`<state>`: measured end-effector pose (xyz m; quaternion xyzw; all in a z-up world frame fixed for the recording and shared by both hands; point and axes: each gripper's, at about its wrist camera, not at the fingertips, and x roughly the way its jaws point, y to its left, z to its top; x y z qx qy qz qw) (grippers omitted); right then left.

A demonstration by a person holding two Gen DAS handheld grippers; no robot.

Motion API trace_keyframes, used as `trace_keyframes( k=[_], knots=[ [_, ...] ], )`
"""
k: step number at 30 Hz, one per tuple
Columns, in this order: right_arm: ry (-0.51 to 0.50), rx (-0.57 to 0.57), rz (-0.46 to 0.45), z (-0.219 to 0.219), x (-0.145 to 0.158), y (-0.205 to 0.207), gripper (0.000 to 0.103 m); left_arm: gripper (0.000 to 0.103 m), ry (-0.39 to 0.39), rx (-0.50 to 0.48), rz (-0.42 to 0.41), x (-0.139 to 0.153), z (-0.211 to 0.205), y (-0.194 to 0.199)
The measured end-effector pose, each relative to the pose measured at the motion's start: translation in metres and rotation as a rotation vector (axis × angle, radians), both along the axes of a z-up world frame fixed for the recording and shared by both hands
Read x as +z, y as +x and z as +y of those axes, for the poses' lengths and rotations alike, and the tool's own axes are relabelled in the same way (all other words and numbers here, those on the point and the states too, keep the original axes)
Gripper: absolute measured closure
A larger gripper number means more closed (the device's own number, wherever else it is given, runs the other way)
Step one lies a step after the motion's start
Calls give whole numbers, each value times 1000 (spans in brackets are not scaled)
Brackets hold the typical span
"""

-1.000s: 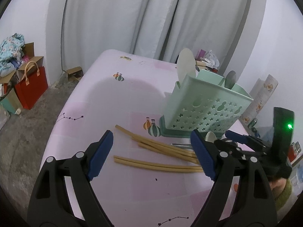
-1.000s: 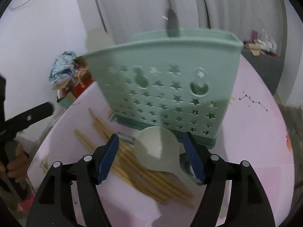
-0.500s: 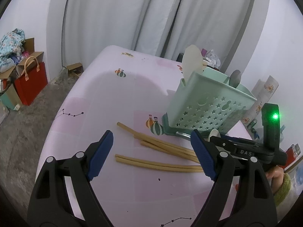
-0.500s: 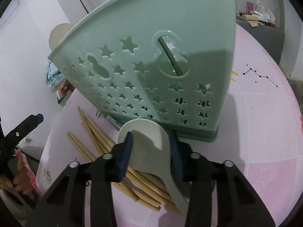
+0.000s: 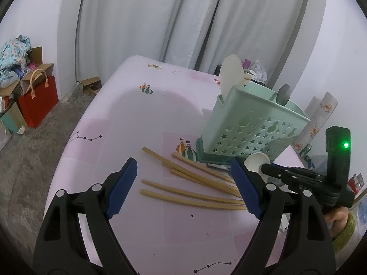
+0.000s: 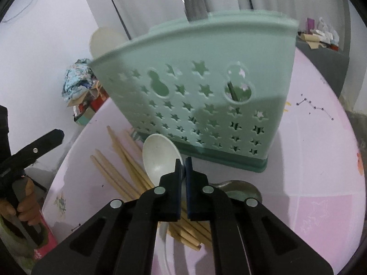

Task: Organize utensils
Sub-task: 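Lift the white ladle off the table with the right gripper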

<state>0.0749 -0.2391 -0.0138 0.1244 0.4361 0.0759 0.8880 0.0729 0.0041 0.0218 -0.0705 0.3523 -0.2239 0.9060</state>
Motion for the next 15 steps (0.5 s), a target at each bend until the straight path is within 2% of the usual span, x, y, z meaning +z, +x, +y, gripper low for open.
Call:
trace_keyframes(
  k=[4,8,12,15],
  knots=[
    [-11,-21,-35,-8,13,-11,100,23,3,-6,-8,1,-2,-2],
    [-35,-95,-69,-28,30,-34,100,23,6,-43,-28,3,-7,-6],
    [-84,-190,-92,-47,43,-56,100,23,27,-145,-76,6,-26,-11],
    [-101,-261,-97,-62,47,-68,100,29,42,-242,-113,8,-46,-15]
  ],
)
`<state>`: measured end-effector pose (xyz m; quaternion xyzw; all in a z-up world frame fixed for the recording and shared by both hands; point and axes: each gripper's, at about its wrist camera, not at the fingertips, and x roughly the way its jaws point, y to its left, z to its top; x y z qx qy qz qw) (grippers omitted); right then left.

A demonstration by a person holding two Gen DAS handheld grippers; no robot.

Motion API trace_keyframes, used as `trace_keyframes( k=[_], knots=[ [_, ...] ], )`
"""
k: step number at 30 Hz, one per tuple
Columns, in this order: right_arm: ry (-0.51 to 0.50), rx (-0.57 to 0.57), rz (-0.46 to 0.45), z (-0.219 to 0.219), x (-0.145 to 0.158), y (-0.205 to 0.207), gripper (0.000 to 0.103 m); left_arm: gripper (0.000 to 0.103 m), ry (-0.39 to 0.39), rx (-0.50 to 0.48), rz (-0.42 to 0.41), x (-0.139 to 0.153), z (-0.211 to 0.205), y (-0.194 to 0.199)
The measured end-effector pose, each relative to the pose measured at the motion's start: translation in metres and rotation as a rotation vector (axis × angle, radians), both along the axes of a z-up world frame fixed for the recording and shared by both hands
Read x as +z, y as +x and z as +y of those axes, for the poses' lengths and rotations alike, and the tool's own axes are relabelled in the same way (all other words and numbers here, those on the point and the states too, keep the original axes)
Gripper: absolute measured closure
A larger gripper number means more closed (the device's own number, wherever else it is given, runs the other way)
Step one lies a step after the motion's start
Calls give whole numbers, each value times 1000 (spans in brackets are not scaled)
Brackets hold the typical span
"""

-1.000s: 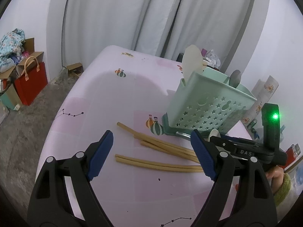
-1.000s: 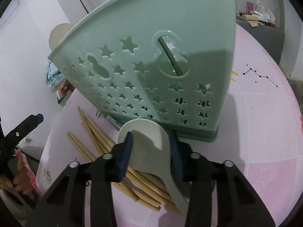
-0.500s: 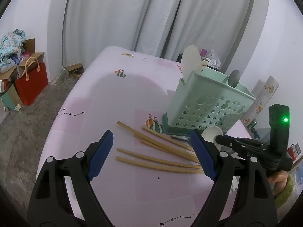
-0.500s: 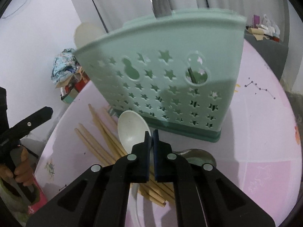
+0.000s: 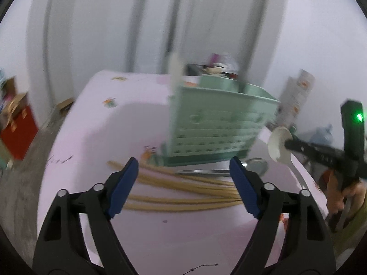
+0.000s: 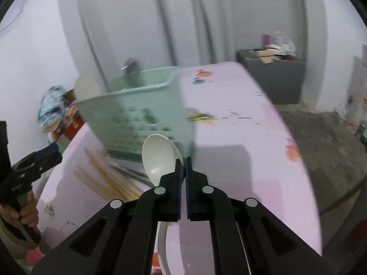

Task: Organize utensils
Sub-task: 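Lift the white ladle off the table with the right gripper, then grasp the steel spoon with the left gripper while the right gripper holds the ladle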

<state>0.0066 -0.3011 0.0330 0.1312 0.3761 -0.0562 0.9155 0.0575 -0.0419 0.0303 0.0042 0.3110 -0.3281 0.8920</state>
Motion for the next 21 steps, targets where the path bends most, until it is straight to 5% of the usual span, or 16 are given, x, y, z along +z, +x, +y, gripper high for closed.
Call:
trace_keyframes(
  k=[10,21],
  knots=[
    [30,-140,9,-37,-13,-19,100,64,216,-342,-173,-16,-96,-30],
    [75,-137,19,-46,-33,-12,100,65,386,-516,-230,-49,-159,-35]
  ],
)
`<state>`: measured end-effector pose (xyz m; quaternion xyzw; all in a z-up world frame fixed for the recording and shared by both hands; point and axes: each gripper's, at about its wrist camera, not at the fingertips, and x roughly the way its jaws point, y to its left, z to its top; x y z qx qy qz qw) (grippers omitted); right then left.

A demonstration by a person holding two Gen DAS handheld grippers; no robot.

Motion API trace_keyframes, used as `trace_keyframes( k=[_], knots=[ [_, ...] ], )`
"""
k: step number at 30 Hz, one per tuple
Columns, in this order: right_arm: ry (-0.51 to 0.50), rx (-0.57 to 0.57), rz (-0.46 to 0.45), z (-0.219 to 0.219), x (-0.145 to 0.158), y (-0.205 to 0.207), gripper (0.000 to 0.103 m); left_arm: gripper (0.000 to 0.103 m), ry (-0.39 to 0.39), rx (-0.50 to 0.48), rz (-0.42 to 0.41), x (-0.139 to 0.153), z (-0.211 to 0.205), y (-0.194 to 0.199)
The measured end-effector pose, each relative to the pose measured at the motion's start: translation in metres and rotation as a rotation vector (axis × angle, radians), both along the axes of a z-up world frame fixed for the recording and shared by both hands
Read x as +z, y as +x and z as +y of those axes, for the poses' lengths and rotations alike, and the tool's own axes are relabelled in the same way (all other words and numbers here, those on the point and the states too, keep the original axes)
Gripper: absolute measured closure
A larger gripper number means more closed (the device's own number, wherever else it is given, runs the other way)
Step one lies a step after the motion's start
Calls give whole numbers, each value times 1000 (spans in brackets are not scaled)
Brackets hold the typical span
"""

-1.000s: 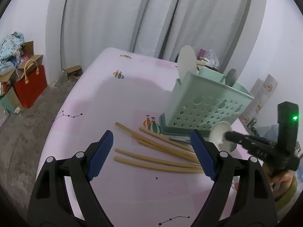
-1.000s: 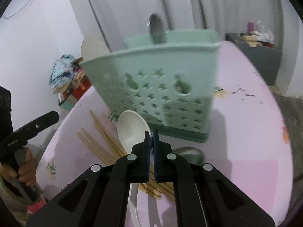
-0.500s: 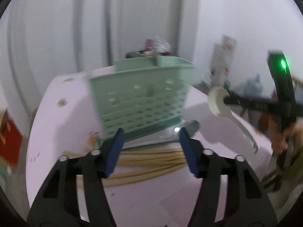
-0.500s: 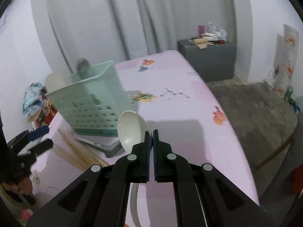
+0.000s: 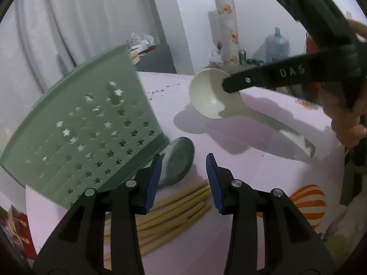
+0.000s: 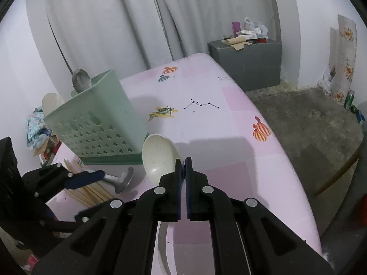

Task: Organize utensils
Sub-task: 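Grasp the steel spoon with the left gripper while the right gripper holds the ladle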

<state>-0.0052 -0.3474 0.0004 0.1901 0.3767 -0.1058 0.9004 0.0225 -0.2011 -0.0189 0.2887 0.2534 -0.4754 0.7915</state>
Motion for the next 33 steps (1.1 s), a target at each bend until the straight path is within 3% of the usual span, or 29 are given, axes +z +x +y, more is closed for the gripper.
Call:
trace_keyframes(
  k=[8,13,20,29,33],
  knots=[
    [24,0,6,-4,-10,4,100,65,68,23,13,-15,-29,17],
    [25,-2,3,-6,-13,6,100,78,84,50,63,-19,-41,34],
    [34,-6,-5,-6,-14,5,100,91,93,40,61,-17,-40,34],
    [40,-8,-28,-2,-9,1,100,96,45,52,-8,-2,-21,20],
    [41,2,-50,0,-2,-1,100,98,-8,87,-28,20,-6,14]
  ],
)
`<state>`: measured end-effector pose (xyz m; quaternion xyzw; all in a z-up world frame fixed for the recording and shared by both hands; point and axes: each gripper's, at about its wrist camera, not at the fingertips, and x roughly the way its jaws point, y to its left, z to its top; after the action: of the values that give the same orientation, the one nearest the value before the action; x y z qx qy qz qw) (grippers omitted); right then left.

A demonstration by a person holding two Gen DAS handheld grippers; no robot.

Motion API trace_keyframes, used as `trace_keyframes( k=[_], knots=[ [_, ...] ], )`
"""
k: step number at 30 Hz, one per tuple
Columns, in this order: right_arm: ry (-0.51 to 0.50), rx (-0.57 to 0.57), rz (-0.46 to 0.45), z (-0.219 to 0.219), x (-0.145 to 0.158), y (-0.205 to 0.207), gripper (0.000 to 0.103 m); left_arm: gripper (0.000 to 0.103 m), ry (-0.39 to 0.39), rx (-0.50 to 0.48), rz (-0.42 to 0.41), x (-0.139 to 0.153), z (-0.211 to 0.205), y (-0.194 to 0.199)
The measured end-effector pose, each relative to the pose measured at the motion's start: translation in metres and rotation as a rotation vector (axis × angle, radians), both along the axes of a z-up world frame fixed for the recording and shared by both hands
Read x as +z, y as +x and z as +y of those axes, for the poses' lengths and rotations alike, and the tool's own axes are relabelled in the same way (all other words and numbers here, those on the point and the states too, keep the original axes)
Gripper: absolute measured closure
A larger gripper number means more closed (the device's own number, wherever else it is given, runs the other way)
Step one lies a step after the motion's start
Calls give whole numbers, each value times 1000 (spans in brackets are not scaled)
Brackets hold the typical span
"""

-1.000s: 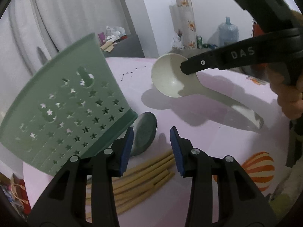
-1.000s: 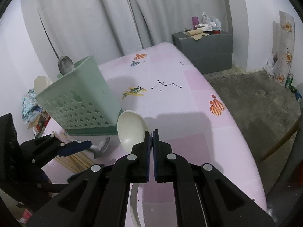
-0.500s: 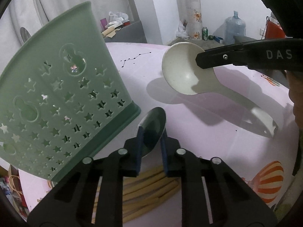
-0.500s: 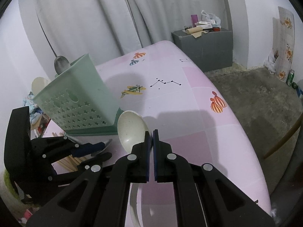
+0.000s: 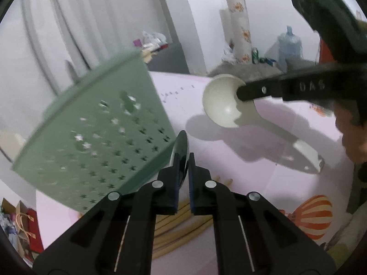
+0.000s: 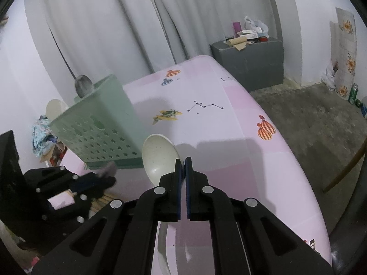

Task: Organize utensils
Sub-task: 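Grasp the steel spoon with the left gripper while the right gripper holds the ladle, then lift the steel spoon with the left gripper over the green basket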

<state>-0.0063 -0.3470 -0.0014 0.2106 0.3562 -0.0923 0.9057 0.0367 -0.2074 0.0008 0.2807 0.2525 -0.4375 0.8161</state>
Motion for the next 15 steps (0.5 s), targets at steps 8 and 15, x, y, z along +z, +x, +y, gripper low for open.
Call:
trace_keyframes(
  k=[8,15],
  knots=[
    [-14,28,-58,11,20,-2,100,100,-173,96,-44,54,46,-5],
    [-13,45,-83,17,30,-4,100,100,-368,183,-55,103,89,0]
  ],
)
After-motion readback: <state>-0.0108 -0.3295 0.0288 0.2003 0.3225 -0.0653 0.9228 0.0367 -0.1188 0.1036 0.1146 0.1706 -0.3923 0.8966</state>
